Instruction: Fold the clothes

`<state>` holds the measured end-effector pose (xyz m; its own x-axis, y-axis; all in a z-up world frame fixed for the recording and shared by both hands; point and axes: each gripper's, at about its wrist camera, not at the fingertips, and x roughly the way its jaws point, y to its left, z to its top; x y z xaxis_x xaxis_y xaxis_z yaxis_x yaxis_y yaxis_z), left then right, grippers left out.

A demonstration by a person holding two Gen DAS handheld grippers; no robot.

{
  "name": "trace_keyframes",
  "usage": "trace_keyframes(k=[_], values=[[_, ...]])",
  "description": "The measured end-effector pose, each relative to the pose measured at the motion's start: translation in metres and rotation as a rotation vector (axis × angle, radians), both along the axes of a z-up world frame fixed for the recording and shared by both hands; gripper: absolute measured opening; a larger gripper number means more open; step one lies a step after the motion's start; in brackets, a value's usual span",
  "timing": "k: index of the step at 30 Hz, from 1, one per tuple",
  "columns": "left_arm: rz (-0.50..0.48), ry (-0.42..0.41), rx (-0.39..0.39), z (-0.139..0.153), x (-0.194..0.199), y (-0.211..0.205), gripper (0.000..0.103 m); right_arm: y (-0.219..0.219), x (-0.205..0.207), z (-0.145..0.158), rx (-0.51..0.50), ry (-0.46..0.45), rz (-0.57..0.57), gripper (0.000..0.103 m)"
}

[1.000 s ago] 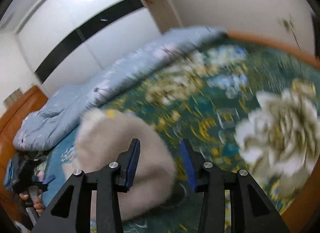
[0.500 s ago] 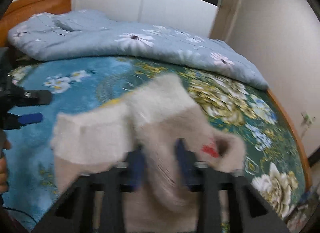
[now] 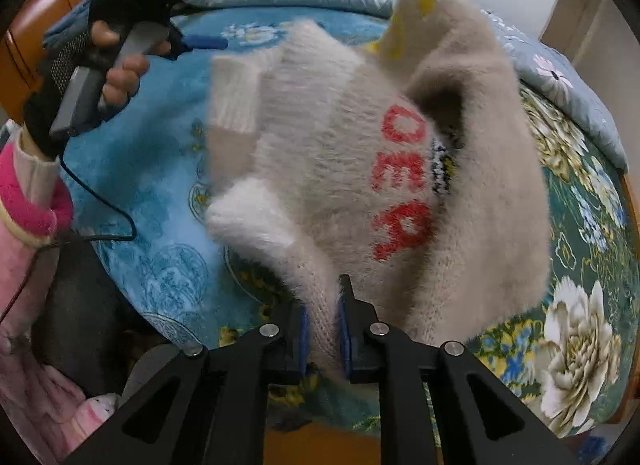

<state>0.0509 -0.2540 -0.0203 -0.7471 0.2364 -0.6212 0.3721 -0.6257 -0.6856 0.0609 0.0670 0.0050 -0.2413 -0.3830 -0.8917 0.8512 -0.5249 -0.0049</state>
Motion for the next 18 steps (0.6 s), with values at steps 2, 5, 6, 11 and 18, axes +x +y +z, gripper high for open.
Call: trace_keyframes(k=[2,5,6,11,18], values=[[-0.006,-0.002,-0.004,0.000,-0.001,0.001,0.103,0.006,-0.006,0.023,-0.108,0.008,-0.019,0.026],[-0.015,-0.005,-0.006,0.000,-0.002,0.003,0.103,0.004,-0.024,0.055,-0.214,0.071,-0.050,0.045],[-0.016,-0.005,-0.006,0.000,-0.002,0.003,0.103,0.002,-0.034,0.065,-0.244,0.090,-0.074,0.048],[-0.005,-0.002,0.001,0.000,0.001,0.000,0.103,-0.012,-0.114,0.088,-0.316,0.142,-0.292,0.058],[0.001,-0.002,0.017,-0.002,0.001,-0.006,0.103,-0.058,-0.208,0.034,-0.082,-0.044,-0.428,0.060]])
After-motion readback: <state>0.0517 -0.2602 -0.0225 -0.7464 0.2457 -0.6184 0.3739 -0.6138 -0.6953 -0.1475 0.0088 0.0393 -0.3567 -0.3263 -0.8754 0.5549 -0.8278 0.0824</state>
